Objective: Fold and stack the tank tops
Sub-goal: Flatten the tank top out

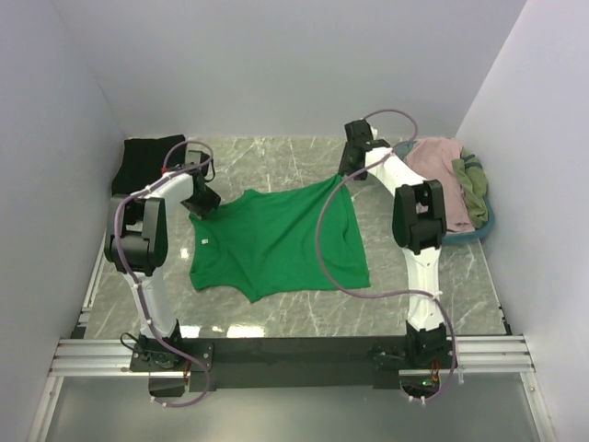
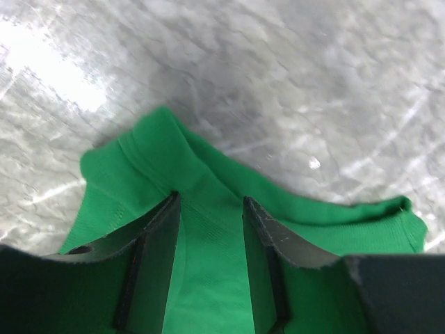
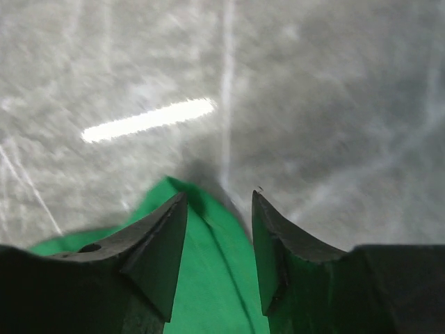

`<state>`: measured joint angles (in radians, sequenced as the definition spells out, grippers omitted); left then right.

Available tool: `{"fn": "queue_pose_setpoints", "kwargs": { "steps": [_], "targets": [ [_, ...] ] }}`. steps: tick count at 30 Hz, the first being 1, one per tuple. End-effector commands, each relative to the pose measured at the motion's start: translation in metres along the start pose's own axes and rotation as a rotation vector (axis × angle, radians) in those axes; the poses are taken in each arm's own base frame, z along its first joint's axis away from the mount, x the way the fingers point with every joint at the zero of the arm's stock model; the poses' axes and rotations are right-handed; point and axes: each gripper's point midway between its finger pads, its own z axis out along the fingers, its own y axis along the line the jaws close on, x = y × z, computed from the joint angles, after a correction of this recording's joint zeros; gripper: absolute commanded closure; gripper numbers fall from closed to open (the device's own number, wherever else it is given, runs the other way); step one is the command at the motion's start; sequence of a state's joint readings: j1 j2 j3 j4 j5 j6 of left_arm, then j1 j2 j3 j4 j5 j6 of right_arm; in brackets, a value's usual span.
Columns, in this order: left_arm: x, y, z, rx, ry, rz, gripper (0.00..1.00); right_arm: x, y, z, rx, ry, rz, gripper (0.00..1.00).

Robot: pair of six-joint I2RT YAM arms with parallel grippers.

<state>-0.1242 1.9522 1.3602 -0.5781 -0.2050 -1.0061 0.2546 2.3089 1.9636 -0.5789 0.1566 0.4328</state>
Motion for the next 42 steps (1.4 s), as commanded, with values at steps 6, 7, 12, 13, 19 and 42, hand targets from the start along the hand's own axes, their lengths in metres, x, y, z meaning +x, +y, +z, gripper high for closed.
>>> {"fn": "queue_pose_setpoints", "kwargs": {
  "steps": [6, 7, 12, 13, 19, 42],
  "targets": [
    [-0.009, -0.012, 0.014, 0.028, 0.019, 0.005, 0.53, 0.003, -0.025, -0.101, -0.054, -0.115, 0.041, 0.52],
    [-0.008, -0.011, 0.015, 0.025, 0.022, 0.008, 0.53, 0.033, -0.036, -0.097, -0.040, -0.065, 0.036, 0.52],
    [-0.008, -0.012, 0.021, 0.018, 0.026, 0.009, 0.53, 0.081, -0.035, -0.129, -0.123, -0.049, 0.019, 0.52],
    [-0.006, -0.011, 0.023, 0.011, 0.032, 0.009, 0.53, 0.102, -0.032, -0.128, -0.136, -0.017, -0.006, 0.53],
    [-0.007, -0.012, 0.024, 0.017, 0.038, -0.001, 0.53, 0.144, -0.018, -0.120, -0.158, 0.038, -0.059, 0.55],
    [-0.022, 0.003, 0.021, 0.010, 0.022, -0.025, 0.54, 0.145, -0.044, -0.124, 0.072, -0.015, -0.152, 1.00]
  ]
}}
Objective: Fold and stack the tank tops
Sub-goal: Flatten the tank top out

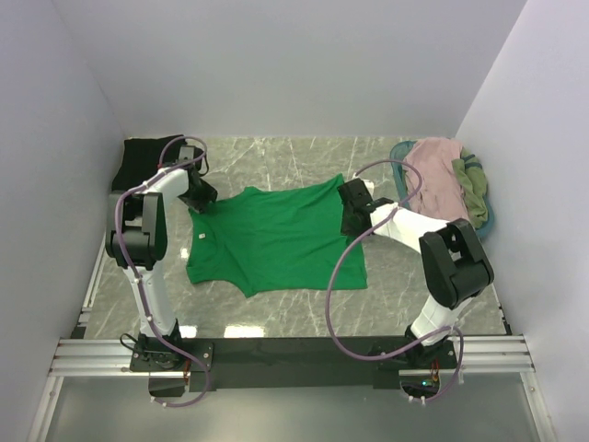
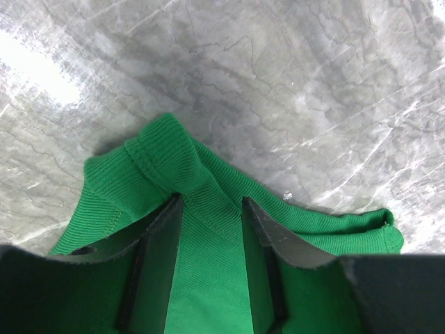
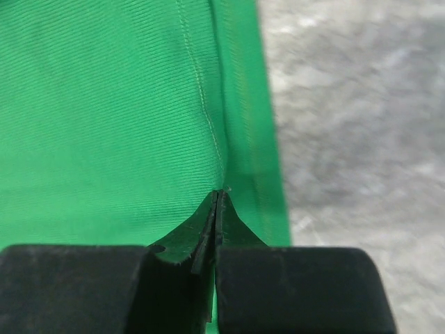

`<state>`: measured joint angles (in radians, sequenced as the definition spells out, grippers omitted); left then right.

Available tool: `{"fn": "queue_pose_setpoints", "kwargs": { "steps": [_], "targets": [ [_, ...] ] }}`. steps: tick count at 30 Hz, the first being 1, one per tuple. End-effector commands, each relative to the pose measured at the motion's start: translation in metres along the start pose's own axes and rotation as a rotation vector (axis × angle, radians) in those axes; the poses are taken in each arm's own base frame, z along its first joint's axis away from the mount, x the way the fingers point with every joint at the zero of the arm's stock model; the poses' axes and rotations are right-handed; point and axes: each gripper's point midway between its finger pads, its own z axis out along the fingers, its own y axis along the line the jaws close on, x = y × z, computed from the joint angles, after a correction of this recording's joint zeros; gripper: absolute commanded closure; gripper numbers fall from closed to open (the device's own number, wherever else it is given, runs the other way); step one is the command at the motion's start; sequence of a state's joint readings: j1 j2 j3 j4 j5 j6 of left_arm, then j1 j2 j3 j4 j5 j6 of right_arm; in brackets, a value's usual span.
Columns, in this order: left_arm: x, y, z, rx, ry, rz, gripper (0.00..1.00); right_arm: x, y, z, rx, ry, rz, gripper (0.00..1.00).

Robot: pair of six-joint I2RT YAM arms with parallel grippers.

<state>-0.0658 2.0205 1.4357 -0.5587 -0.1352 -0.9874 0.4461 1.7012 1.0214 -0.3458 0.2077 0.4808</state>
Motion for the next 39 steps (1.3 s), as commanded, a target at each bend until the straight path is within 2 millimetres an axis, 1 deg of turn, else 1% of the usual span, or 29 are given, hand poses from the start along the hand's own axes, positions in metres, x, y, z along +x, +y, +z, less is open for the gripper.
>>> {"fn": "queue_pose_setpoints", "kwargs": {
  "steps": [1, 4, 8, 12, 13, 14, 15, 16, 17, 19, 20, 21, 22, 23, 24, 25, 26, 27, 28, 29, 30, 31, 32, 33, 34, 35, 37, 38, 39],
  "targets": [
    [-0.002, 0.013, 0.005, -0.030, -0.006, 0.015, 0.54, -0.027, -0.013, -0.027, 0.106, -0.100, -0.027, 1.00],
    [-0.003, 0.013, 0.005, -0.027, -0.007, 0.014, 0.53, -0.027, -0.024, -0.031, 0.174, -0.105, -0.043, 1.00],
    [-0.001, 0.012, 0.005, -0.019, -0.001, 0.014, 0.53, -0.012, -0.036, -0.019, 0.239, -0.065, -0.056, 1.00],
    [-0.003, 0.005, -0.002, 0.026, -0.006, 0.029, 0.52, 0.000, -0.036, -0.008, 0.235, -0.037, -0.048, 1.00],
    [-0.005, 0.001, -0.004, 0.047, -0.014, 0.029, 0.51, 0.001, -0.035, -0.008, 0.231, -0.031, -0.050, 0.98],
    [-0.004, -0.003, -0.007, 0.069, -0.008, 0.036, 0.50, 0.003, -0.034, -0.006, 0.227, -0.026, -0.051, 0.93],
    [-0.007, -0.008, -0.013, 0.092, -0.016, 0.044, 0.49, 0.001, -0.032, -0.006, 0.218, -0.025, -0.049, 0.88],
    [-0.010, -0.014, -0.018, 0.116, -0.021, 0.050, 0.46, 0.000, -0.030, -0.008, 0.209, -0.028, -0.046, 0.71],
    [-0.011, -0.020, -0.025, 0.147, -0.015, 0.057, 0.45, -0.002, -0.029, -0.010, 0.203, -0.033, -0.040, 0.64],
    [-0.015, -0.031, -0.037, 0.194, -0.023, 0.076, 0.43, -0.006, -0.027, -0.017, 0.183, -0.052, -0.023, 0.53],
    [-0.019, -0.039, -0.044, 0.226, -0.033, 0.084, 0.40, -0.014, -0.025, -0.027, 0.163, -0.085, -0.008, 0.51],
    [-0.022, -0.045, -0.058, 0.258, -0.050, 0.106, 0.40, -0.013, -0.026, -0.032, 0.156, -0.093, 0.005, 0.50],
    [-0.026, -0.052, -0.068, 0.277, -0.063, 0.113, 0.39, -0.018, -0.023, -0.043, 0.122, -0.116, 0.021, 0.49],
    [-0.024, -0.051, -0.074, 0.276, -0.059, 0.121, 0.39, -0.017, -0.021, -0.049, 0.095, -0.123, 0.030, 0.49],
    [-0.024, -0.056, -0.089, 0.302, -0.078, 0.129, 0.39, -0.008, -0.023, -0.050, 0.082, -0.114, 0.047, 0.49],
    [-0.023, -0.055, -0.095, 0.307, -0.083, 0.132, 0.39, -0.009, -0.022, -0.060, 0.052, -0.137, 0.065, 0.49],
    [-0.021, -0.053, -0.108, 0.308, -0.084, 0.127, 0.40, -0.001, -0.020, -0.062, 0.027, -0.126, 0.070, 0.49],
    [-0.021, -0.051, -0.113, 0.302, -0.085, 0.122, 0.40, 0.016, -0.024, -0.059, 0.024, -0.101, 0.082, 0.49],
    [-0.015, -0.046, -0.115, 0.297, -0.076, 0.127, 0.40, 0.021, -0.024, -0.064, -0.002, -0.108, 0.098, 0.49],
    [-0.009, -0.048, -0.129, 0.323, -0.080, 0.132, 0.41, 0.030, -0.024, -0.065, -0.019, -0.095, 0.105, 0.49],
    [-0.004, -0.047, -0.134, 0.334, -0.082, 0.135, 0.41, 0.048, -0.030, -0.060, -0.012, -0.069, 0.125, 0.49],
    [0.009, -0.037, -0.131, 0.319, -0.068, 0.144, 0.41, 0.051, -0.031, -0.063, -0.024, -0.079, 0.139, 0.50],
    [0.018, -0.039, -0.147, 0.360, -0.079, 0.156, 0.40, 0.056, -0.033, -0.062, -0.027, -0.075, 0.148, 0.50],
    [0.024, -0.041, -0.151, 0.386, -0.077, 0.150, 0.40, 0.066, -0.034, -0.058, -0.036, -0.064, 0.157, 0.50],
    [0.039, -0.032, -0.146, 0.380, -0.044, 0.156, 0.41, 0.069, -0.034, -0.056, -0.044, -0.063, 0.162, 0.50],
    [0.048, -0.034, -0.155, 0.411, -0.047, 0.166, 0.41, 0.071, -0.033, -0.054, -0.050, -0.057, 0.160, 0.50],
    [0.065, -0.027, -0.153, 0.407, -0.025, 0.185, 0.41, 0.075, -0.028, -0.047, -0.071, -0.046, 0.160, 0.50],
    [0.077, -0.029, -0.159, 0.428, -0.017, 0.208, 0.41, 0.076, -0.026, -0.045, -0.078, -0.042, 0.158, 0.50],
    [0.084, -0.027, -0.159, 0.432, -0.008, 0.219, 0.41, 0.074, -0.023, -0.043, -0.086, -0.044, 0.161, 0.50]
  ]
}}
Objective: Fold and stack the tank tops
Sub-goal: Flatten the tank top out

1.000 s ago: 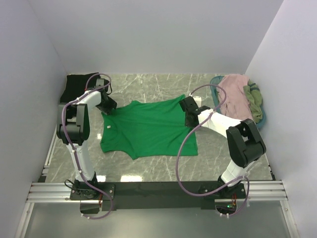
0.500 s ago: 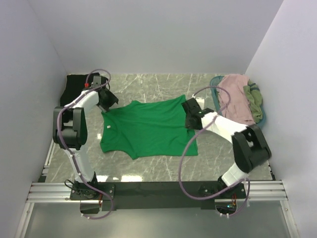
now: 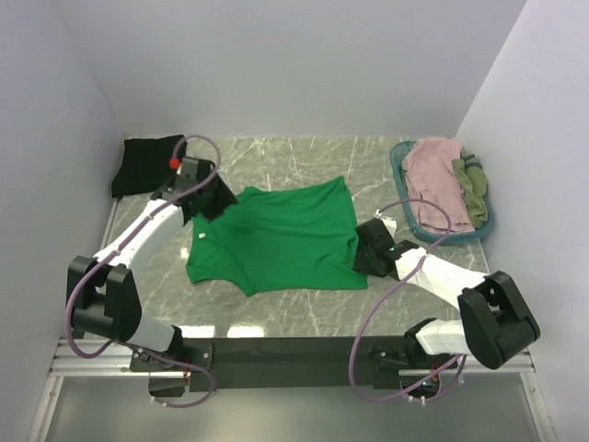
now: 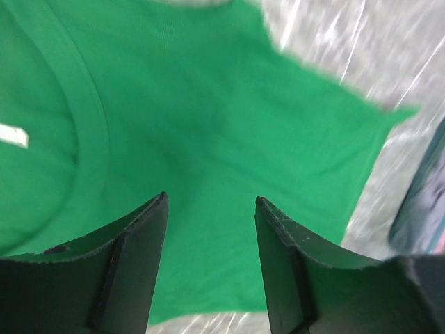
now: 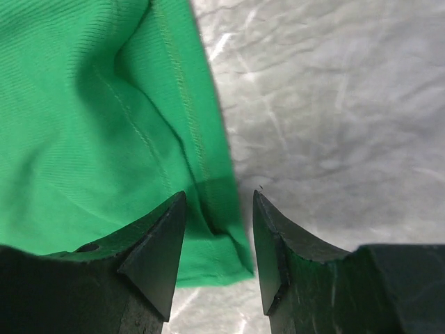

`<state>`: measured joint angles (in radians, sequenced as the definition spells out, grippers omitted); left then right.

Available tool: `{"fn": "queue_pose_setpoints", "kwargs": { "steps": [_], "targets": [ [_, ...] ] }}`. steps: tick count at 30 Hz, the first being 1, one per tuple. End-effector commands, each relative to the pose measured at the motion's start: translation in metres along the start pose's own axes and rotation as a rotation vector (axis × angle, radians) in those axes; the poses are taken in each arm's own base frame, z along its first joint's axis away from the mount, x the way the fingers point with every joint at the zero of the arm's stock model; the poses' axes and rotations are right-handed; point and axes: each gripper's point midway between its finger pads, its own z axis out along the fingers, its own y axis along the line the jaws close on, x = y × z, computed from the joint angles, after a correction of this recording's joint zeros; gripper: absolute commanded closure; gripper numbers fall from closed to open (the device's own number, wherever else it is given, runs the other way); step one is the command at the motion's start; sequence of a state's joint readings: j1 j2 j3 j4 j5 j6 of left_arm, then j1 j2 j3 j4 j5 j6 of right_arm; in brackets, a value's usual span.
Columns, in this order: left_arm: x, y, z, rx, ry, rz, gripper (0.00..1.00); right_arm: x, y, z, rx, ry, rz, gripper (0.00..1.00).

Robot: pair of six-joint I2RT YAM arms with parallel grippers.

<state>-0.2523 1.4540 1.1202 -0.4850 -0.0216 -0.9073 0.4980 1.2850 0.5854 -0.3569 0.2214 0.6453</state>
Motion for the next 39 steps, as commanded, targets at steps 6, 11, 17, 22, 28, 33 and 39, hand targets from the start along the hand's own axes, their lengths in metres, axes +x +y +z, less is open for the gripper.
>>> {"fn": "queue_pose_setpoints", "kwargs": {
  "steps": [6, 11, 17, 22, 28, 33, 39],
  "targets": [
    [0.065, -0.001, -0.008, 0.048, 0.089, 0.046, 0.42, -0.016, 0.024, 0.003, -0.083, -0.056, 0.064, 0.53],
    [0.118, 0.005, -0.010, 0.033, 0.176, 0.104, 0.44, -0.013, 0.014, -0.006, -0.067, -0.074, 0.077, 0.63],
    [0.153, 0.016, -0.016, -0.003, 0.222, 0.158, 0.46, -0.012, 0.007, -0.022, -0.072, -0.098, 0.090, 0.61],
    [0.177, 0.033, -0.011, -0.068, 0.259, 0.201, 0.49, -0.005, 0.012, -0.014, -0.067, -0.065, 0.060, 0.59],
    [0.194, 0.042, -0.012, -0.095, 0.281, 0.224, 0.51, -0.001, 0.014, -0.005, -0.050, -0.042, 0.045, 0.59],
    [0.200, 0.053, -0.011, -0.119, 0.293, 0.235, 0.51, -0.003, 0.017, -0.005, -0.059, -0.049, 0.046, 0.72],
    [0.202, 0.060, -0.011, -0.138, 0.297, 0.246, 0.51, 0.000, 0.015, -0.012, -0.068, -0.055, 0.053, 1.00]
  ]
}}
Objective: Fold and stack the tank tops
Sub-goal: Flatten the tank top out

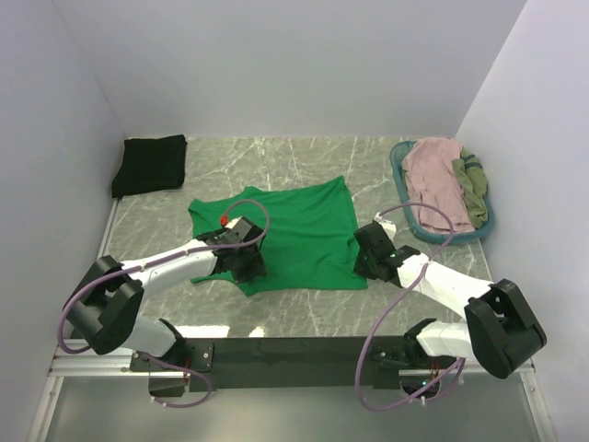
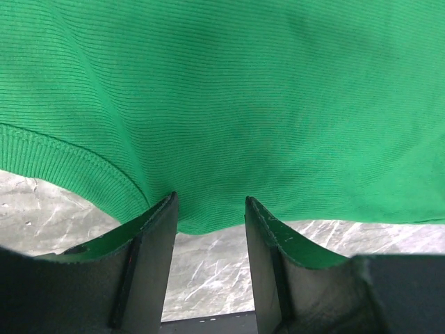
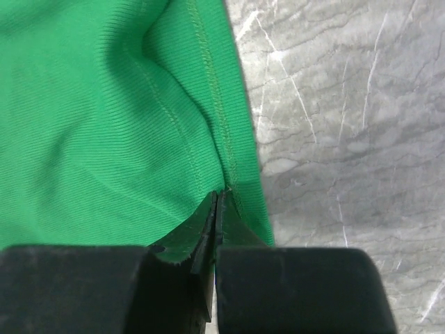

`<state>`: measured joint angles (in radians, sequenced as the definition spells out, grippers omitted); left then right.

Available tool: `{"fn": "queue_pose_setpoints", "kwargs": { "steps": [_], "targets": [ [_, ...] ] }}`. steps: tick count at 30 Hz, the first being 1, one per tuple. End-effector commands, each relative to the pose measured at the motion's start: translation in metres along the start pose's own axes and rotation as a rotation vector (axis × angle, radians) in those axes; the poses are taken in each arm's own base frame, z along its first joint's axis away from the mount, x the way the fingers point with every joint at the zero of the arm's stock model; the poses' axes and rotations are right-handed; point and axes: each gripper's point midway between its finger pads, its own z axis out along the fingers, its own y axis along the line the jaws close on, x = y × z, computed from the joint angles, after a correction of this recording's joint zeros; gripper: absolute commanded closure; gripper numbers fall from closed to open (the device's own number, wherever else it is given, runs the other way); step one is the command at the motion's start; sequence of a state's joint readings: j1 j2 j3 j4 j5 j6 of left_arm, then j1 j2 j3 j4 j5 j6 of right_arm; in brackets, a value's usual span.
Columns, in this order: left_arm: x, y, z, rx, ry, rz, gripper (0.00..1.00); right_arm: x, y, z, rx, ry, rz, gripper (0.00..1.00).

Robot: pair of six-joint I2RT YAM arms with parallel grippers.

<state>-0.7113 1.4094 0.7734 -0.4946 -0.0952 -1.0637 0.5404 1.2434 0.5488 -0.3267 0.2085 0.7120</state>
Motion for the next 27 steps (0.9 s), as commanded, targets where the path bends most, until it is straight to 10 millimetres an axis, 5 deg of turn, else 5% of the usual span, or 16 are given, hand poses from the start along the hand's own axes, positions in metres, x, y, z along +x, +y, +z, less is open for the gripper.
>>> {"fn": "queue_pose_setpoints", "kwargs": {
  "steps": [1, 12, 22, 25, 27],
  "targets": [
    [0.000, 0.004, 0.000, -0.018, -0.013, -0.001, 0.51, -0.008, 0.003, -0.009, -0.014, -0.047, 0.016, 1.00],
    [0.012, 0.016, 0.005, -0.042, 0.036, 0.011, 0.51, 0.011, -0.006, -0.040, -0.038, -0.048, 0.069, 1.00],
    [0.017, 0.018, -0.001, -0.042, 0.057, 0.029, 0.50, 0.032, -0.013, -0.036, -0.017, -0.005, 0.108, 0.99],
    [0.020, 0.018, -0.005, -0.028, 0.074, 0.036, 0.50, 0.026, -0.010, -0.042, -0.031, -0.022, 0.111, 0.61],
    [0.014, 0.010, -0.016, 0.003, 0.063, 0.055, 0.49, -0.002, 0.006, -0.058, -0.074, -0.096, 0.116, 0.53]
  ]
}}
